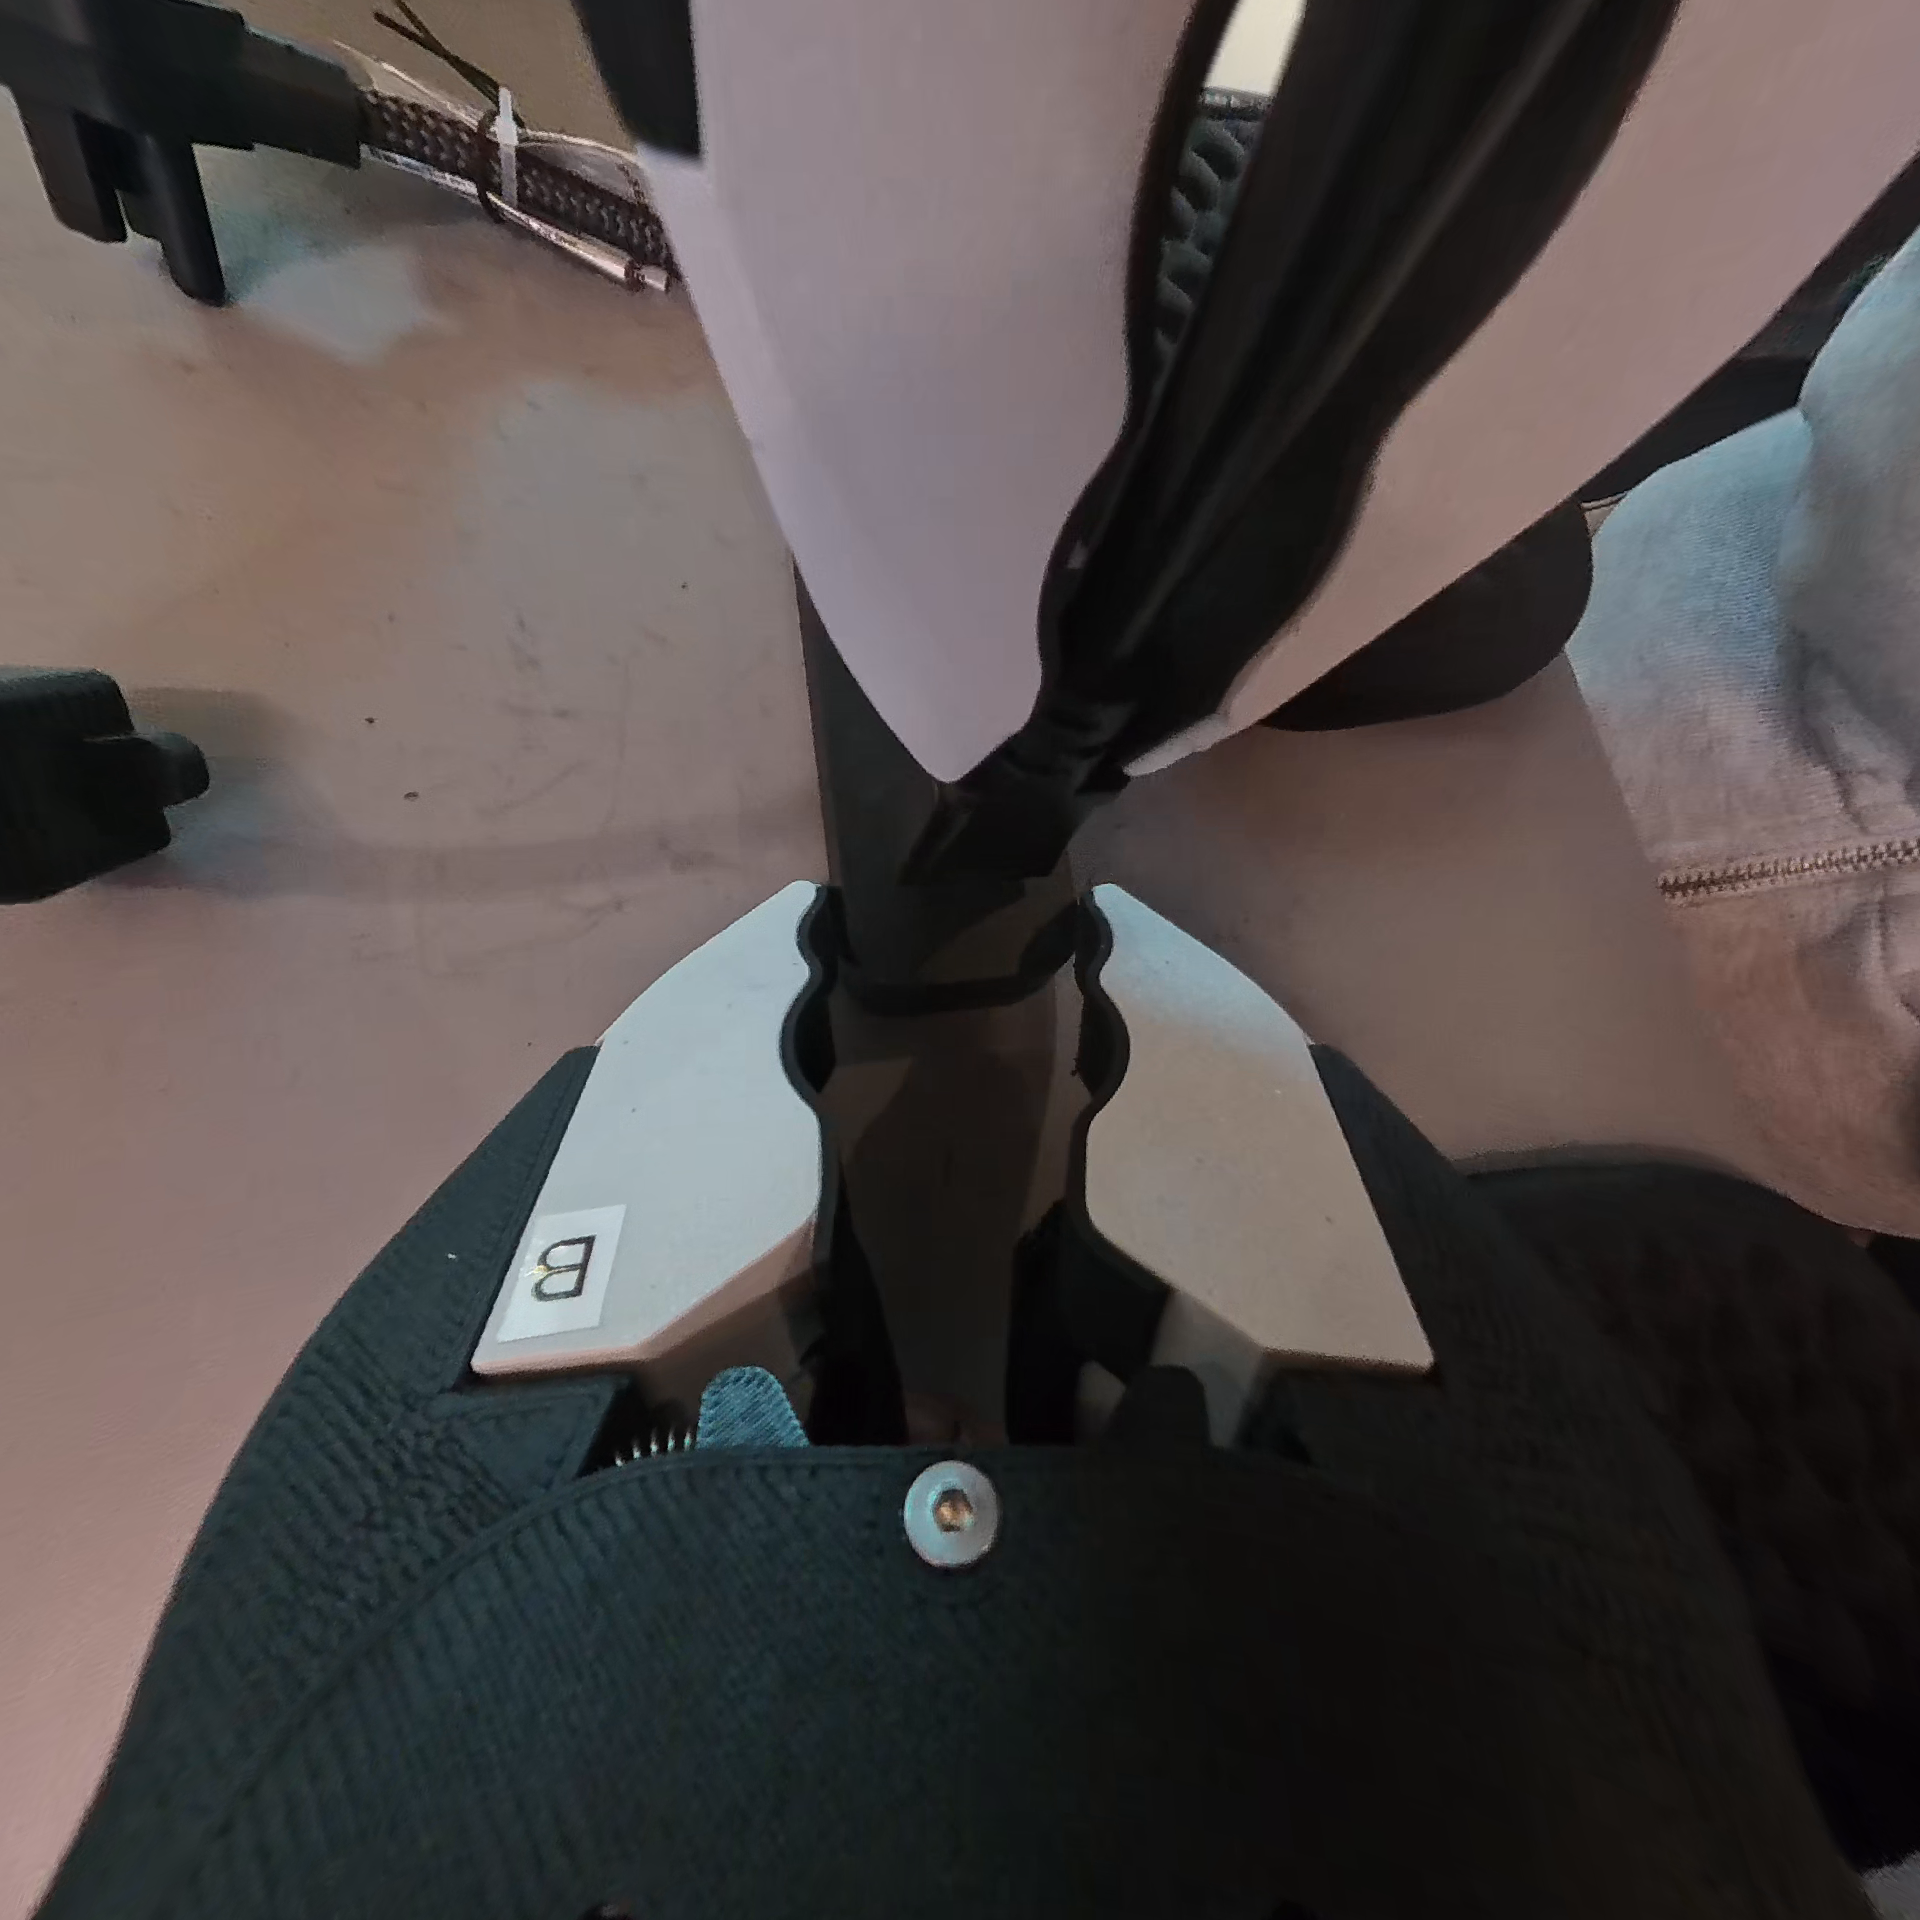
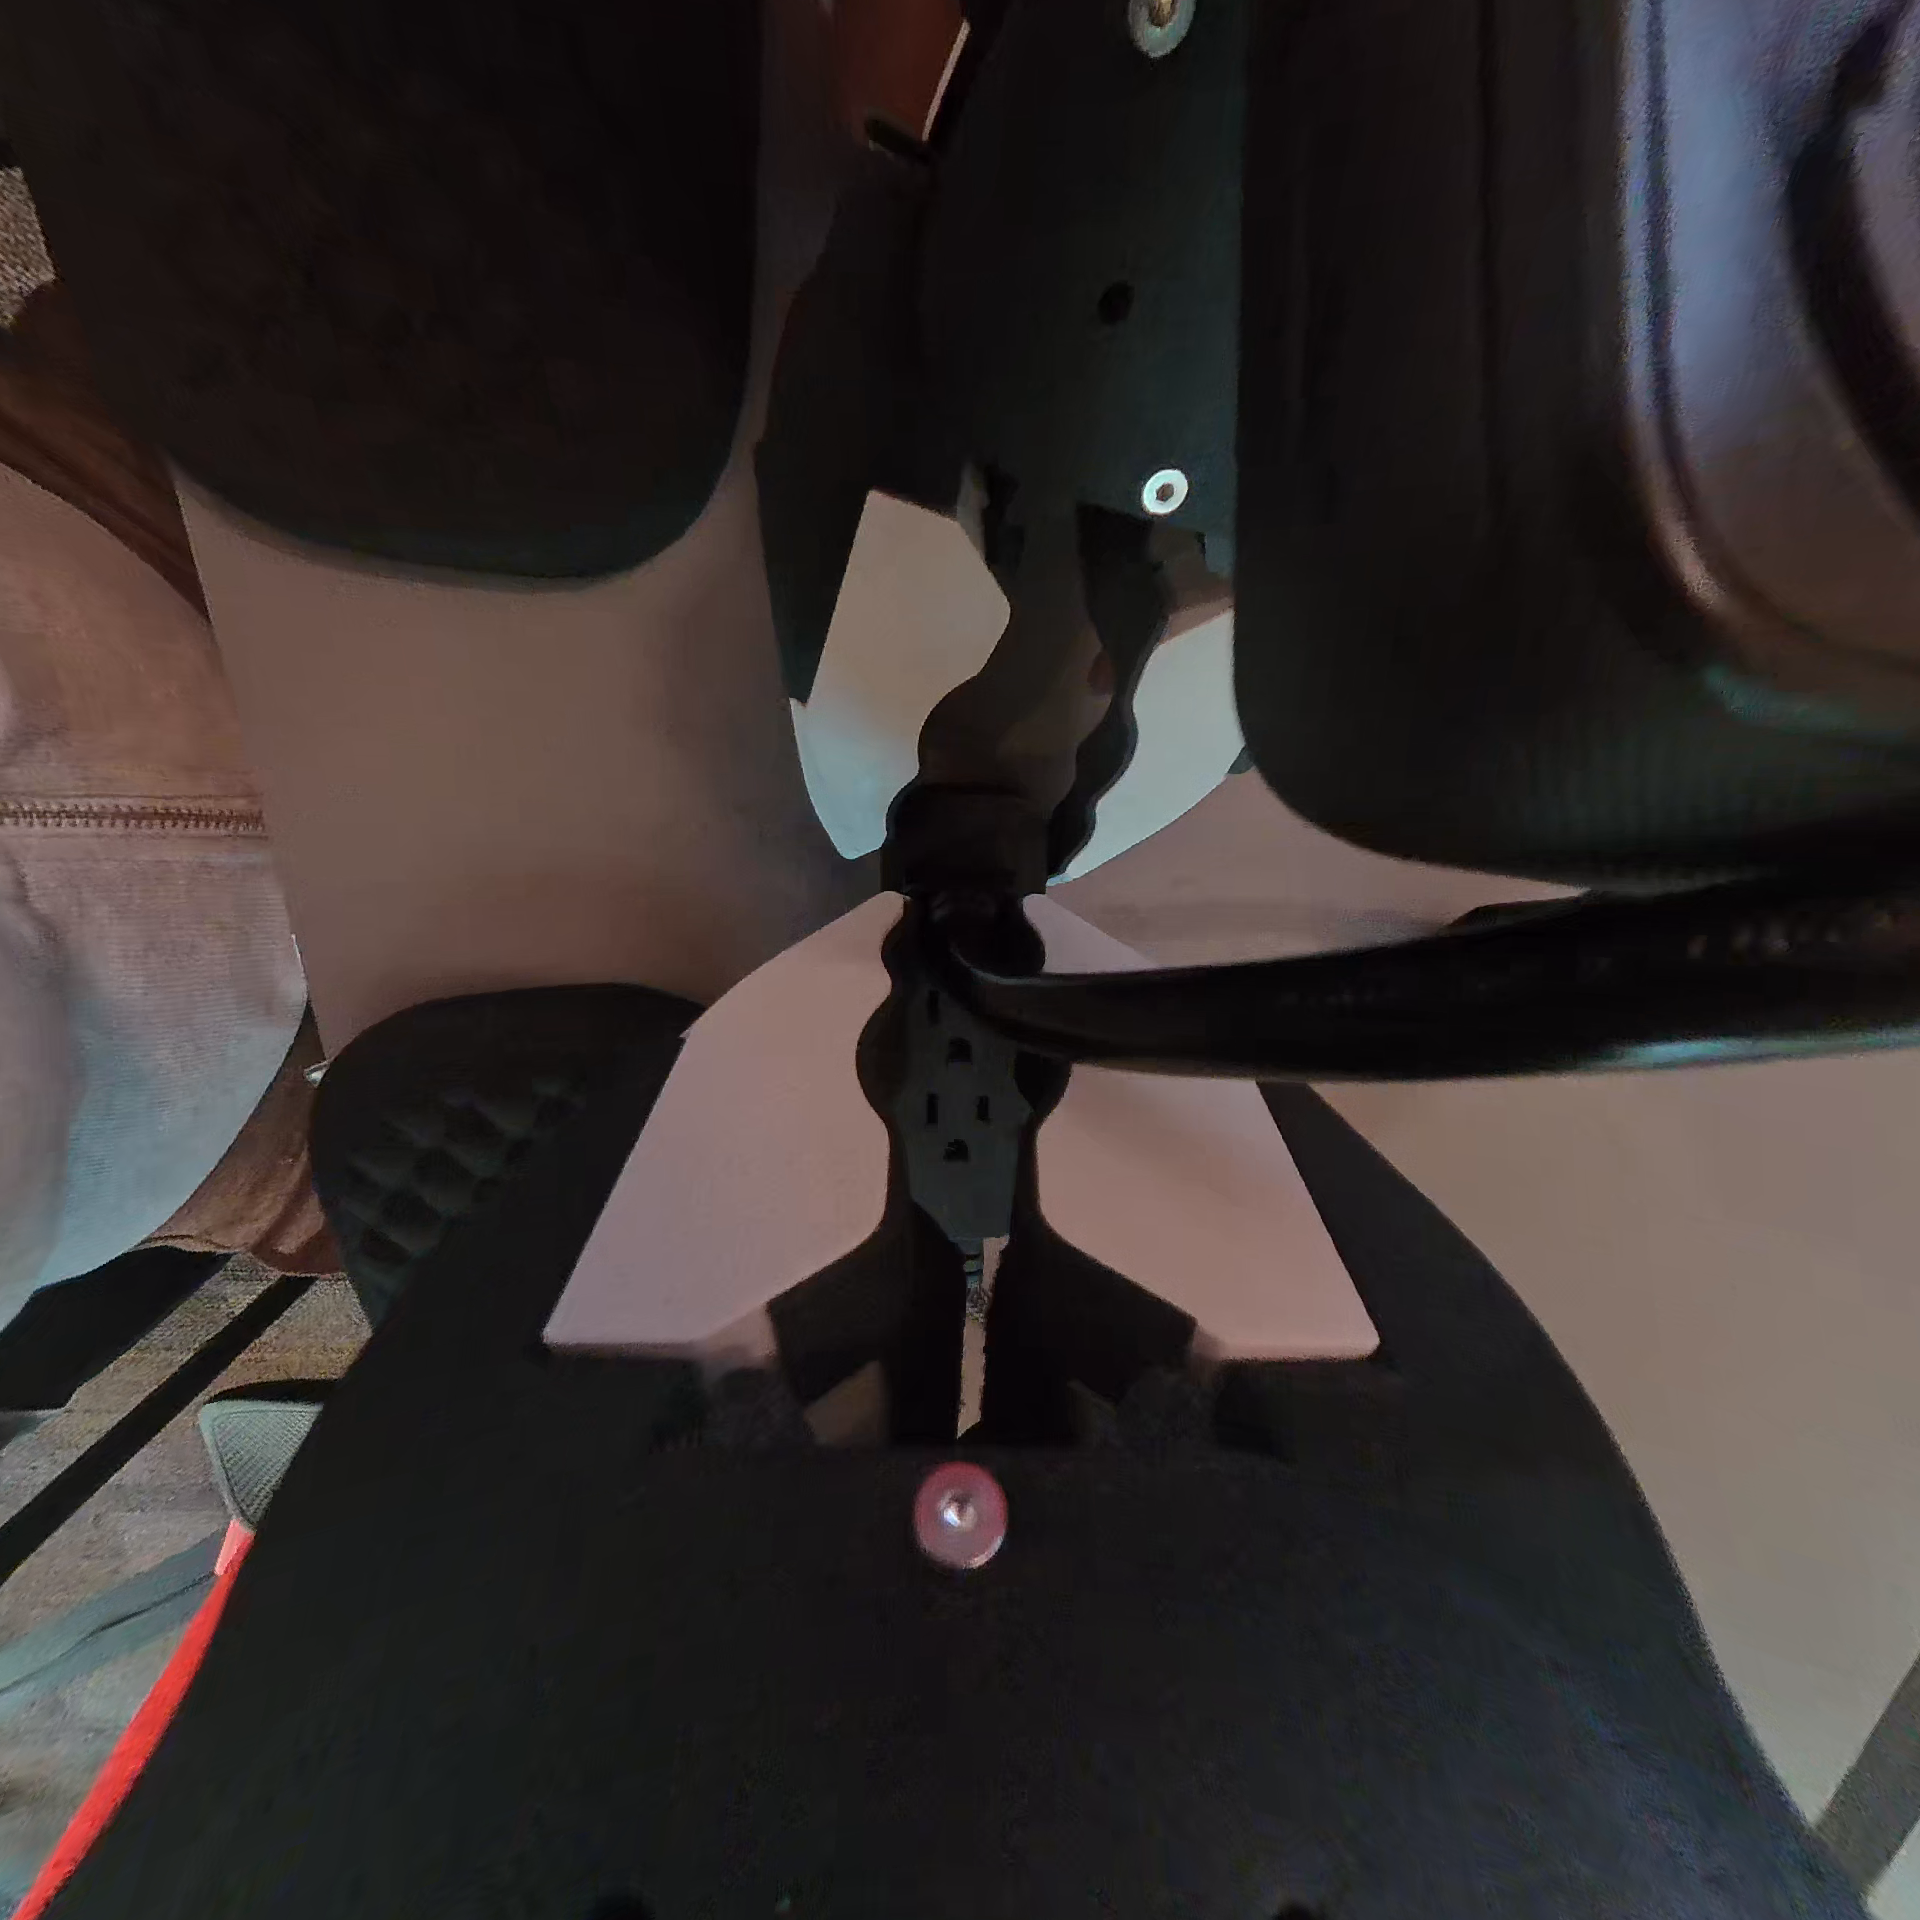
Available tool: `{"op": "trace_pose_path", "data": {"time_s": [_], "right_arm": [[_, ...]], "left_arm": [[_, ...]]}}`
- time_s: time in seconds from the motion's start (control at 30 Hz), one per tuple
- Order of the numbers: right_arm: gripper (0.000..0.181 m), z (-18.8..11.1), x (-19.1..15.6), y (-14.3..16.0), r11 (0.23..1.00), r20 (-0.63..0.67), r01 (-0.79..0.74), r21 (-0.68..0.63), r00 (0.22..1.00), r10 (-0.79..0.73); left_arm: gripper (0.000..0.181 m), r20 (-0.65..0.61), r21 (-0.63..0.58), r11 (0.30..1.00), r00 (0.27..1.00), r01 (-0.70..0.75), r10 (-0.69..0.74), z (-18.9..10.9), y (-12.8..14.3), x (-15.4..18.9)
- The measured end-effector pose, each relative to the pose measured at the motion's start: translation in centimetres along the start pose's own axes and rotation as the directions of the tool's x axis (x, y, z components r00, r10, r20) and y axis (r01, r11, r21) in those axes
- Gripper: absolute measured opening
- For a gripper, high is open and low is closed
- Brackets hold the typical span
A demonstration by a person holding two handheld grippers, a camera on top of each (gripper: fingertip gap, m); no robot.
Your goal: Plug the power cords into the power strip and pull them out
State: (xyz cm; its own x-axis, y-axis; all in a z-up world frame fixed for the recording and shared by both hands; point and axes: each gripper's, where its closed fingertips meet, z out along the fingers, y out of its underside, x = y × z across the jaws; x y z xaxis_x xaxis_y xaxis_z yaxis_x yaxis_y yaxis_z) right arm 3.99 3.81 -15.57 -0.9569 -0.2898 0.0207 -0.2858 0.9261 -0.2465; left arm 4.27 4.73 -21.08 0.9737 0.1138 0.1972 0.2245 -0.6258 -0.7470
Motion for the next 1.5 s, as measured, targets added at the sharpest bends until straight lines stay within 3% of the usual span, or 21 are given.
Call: {"op": "trace_pose_path", "data": {"time_s": [0.47, 0.77, 0.93, 1.13, 1.23, 1.3, 1.33, 1.37, 1.43, 1.47, 1.5], "right_arm": [[0.017, 0.1, -0.2, -0.1, 1.0, -0.058, 0.006, -0.003, 0.998, -0.006], [0.016, 0.2, -0.1, -0.2, 0.998, 0.05, 0.038, 0.05, 0.998, -0.041], [0.017, 0.2, -0.3, -0.2, 0.999, -0.01, 0.045, 0.029, 0.999, -0.045], [0.018, 0.0, -0.4, -0.4, 0.962, -0.001, 0.041, 0.269, 0.999, -0.042], [0.068, 0.2, -0.7, -0.3, 0.943, -0.016, 0.095, 0.32, 0.995, -0.095], [0.089, -0.1, 0.6, -1.5, 0.88, -0.102, 0.101, 0.464, 0.993, -0.061], [0.089, -0.7, 1.3, -2.4, 0.806, -0.145, 0.102, 0.584, 0.989, -0.02], [0.085, -1.7, 1.7, -3.3, 0.686, -0.161, 0.093, 0.722, 0.986, 0.036], [0.073, -4.1, 1.6, -4.3, 0.375, -0.115, 0.072, 0.924, 0.989, 0.094], [0.086, -4.7, 0.7, -4.1, 0.361, -0.096, 0.07, 0.93, 0.994, 0.054], [0.076, -4.9, 0.2, -3.6, 0.417, -0.119, 0.1, 0.903, 0.993, 0.019]], "left_arm": [[0.046, -0.01, -0.001, 1.0, 1.0, -0.003, 0.003, 0.0, 0.0, 0.1], [0.045, -0.033, -0.006, 1.0, 0.999, 0.018, -0.018, 0.3, -0.2, 0.3], [0.046, -0.027, -0.006, 1.0, 1.0, 0.008, -0.008, 0.3, -0.1, 0.3], [0.046, -0.039, -0.011, 1.0, 0.999, 0.012, -0.012, 0.2, 0.0, 0.5], [0.046, -0.039, -0.011, 1.0, 0.999, 0.011, -0.011, 0.2, 0.0, 0.5], [0.046, -0.041, -0.011, 1.0, 0.999, 0.01, -0.011, 0.2, 0.0, 0.5], [0.046, -0.041, -0.012, 1.0, 0.999, 0.01, -0.01, 0.1, 0.0, 0.5], [0.046, -0.042, -0.011, 1.0, 0.999, 0.01, -0.01, 0.1, 0.0, 0.5], [0.047, -0.045, -0.014, 1.0, 0.999, 0.001, -0.001, 0.1, 0.0, 0.5], [0.048, -0.048, -0.015, 1.0, 0.999, -0.007, 0.006, 0.1, 0.1, 0.6], [0.05, -0.053, -0.016, 1.0, 0.999, -0.013, 0.012, 0.1, 0.1, 0.6]]}}
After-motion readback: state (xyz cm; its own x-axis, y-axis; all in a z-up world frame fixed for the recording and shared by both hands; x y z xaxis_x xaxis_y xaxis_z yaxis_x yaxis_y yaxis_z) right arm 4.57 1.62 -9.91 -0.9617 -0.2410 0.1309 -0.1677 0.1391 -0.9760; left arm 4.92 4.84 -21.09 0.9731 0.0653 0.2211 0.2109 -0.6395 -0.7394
